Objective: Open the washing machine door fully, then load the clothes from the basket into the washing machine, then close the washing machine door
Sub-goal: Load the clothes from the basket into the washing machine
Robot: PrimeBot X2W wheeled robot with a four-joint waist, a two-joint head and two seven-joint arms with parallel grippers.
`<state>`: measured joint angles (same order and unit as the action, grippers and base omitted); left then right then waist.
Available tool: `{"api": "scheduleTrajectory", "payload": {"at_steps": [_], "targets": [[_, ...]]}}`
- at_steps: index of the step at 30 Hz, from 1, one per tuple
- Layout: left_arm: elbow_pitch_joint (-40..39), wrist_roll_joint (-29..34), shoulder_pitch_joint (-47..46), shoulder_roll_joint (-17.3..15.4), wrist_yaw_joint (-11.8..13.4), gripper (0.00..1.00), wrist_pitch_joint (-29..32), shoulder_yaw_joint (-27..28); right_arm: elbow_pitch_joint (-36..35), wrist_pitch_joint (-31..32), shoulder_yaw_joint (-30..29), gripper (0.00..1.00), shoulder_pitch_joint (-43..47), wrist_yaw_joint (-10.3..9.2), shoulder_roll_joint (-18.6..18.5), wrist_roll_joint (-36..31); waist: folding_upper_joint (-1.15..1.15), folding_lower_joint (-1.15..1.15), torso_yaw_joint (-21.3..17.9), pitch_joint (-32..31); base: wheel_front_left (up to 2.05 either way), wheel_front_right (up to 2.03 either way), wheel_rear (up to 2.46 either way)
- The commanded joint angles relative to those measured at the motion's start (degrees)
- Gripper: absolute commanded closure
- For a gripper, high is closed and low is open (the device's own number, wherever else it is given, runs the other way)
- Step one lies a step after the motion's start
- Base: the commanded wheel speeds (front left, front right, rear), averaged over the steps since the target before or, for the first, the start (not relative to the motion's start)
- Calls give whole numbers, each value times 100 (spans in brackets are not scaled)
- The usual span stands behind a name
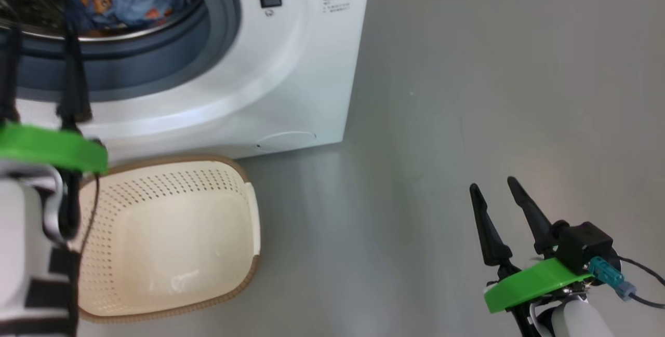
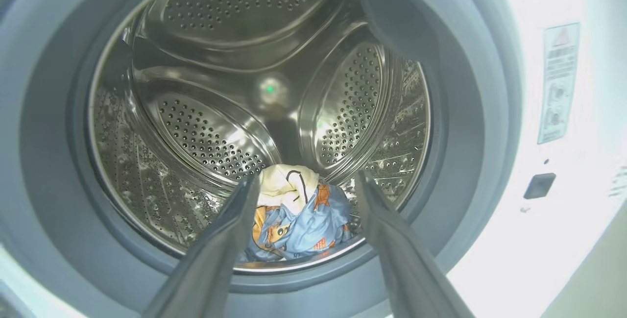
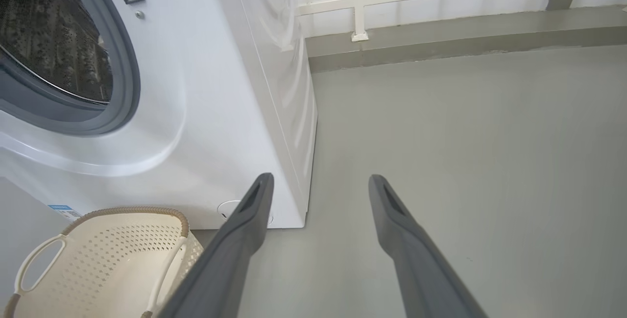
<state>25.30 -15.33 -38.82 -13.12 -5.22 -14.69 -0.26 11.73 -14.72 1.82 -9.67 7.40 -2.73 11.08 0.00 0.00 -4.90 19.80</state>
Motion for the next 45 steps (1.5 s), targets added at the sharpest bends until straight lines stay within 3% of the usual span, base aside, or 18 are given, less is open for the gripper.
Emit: {"api": "scheduleTrajectory", "payload": {"at_steps": [1, 19, 33, 45], "targets": [[-260, 53, 157, -193, 57, 0, -30, 203, -141, -28, 118, 0, 104, 9, -15, -36, 0, 0, 141, -235, 0, 0, 0], [-1959, 467, 2724, 441, 108, 0, -30, 739, -274, -28, -52, 0, 609, 9, -15, -197, 0, 0, 485, -1095, 0, 0, 0], [-2269, 571, 3942, 826, 123, 0, -30, 1114, -463, -28, -154, 0, 843, 9, -15, -304, 0, 0, 536, -1257, 0, 0, 0], [-2354, 577, 4383, 980, 220, 0, -30, 1261, -440, -28, -190, 0, 952, 9, -15, -381, 0, 0, 472, -1480, 0, 0, 0]]}}
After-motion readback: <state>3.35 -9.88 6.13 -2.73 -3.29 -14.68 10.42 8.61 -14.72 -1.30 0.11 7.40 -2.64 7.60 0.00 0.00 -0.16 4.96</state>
